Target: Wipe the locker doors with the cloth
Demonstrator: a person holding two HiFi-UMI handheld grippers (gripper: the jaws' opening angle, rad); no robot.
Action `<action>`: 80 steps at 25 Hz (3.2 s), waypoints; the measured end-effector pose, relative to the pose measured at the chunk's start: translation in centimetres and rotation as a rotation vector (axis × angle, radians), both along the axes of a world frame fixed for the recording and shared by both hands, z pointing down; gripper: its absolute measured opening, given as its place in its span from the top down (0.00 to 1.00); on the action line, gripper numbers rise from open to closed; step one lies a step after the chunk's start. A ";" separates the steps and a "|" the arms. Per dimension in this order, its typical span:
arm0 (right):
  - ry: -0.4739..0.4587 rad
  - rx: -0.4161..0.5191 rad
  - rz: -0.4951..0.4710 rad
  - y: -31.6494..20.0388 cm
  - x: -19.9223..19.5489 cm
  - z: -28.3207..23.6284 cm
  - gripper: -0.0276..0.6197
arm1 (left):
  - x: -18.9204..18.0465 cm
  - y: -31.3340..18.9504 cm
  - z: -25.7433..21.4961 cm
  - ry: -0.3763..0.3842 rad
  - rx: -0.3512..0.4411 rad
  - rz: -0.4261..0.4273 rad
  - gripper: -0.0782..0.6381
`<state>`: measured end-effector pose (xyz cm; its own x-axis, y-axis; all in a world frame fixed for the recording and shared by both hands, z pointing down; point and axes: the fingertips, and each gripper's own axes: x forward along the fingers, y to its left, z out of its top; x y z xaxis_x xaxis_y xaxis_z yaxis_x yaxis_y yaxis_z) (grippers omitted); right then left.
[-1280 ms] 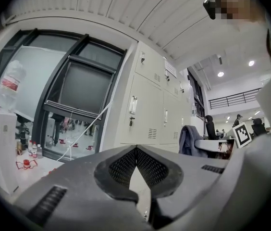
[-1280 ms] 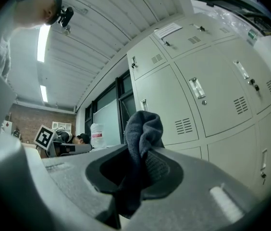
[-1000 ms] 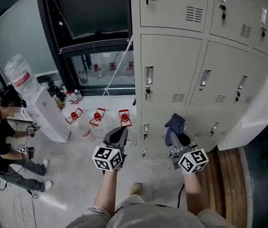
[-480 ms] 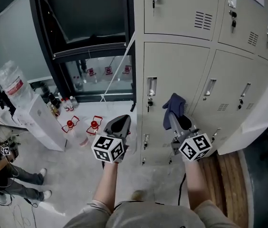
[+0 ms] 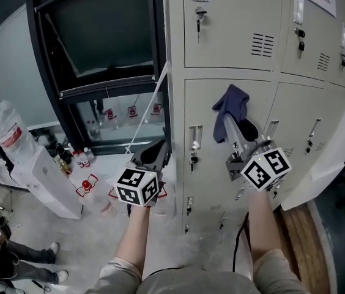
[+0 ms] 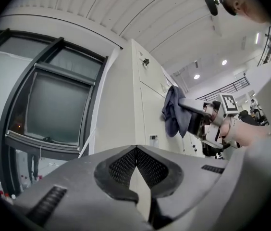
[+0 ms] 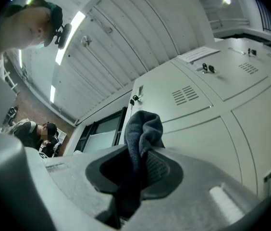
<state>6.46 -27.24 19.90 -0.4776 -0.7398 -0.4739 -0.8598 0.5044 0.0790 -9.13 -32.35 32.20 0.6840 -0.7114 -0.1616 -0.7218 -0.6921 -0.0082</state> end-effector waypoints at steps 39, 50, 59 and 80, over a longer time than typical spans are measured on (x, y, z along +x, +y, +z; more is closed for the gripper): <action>0.912 0.702 0.493 -3.3 -6.5 -43.5 0.86 | 1.8 -2.1 -13.9 0.027 0.160 -0.106 0.89; 1.152 0.722 0.689 -6.0 -7.1 -44.4 0.86 | 1.7 -3.1 -14.8 0.032 0.159 -0.126 0.89; 1.274 0.704 0.681 -6.4 -6.4 -39.9 0.86 | 2.7 -2.7 -15.1 0.027 0.172 -0.124 0.89; 1.189 0.699 0.864 -4.6 -1.4 -42.7 0.86 | 1.4 -0.6 -14.5 0.060 0.181 -0.135 0.89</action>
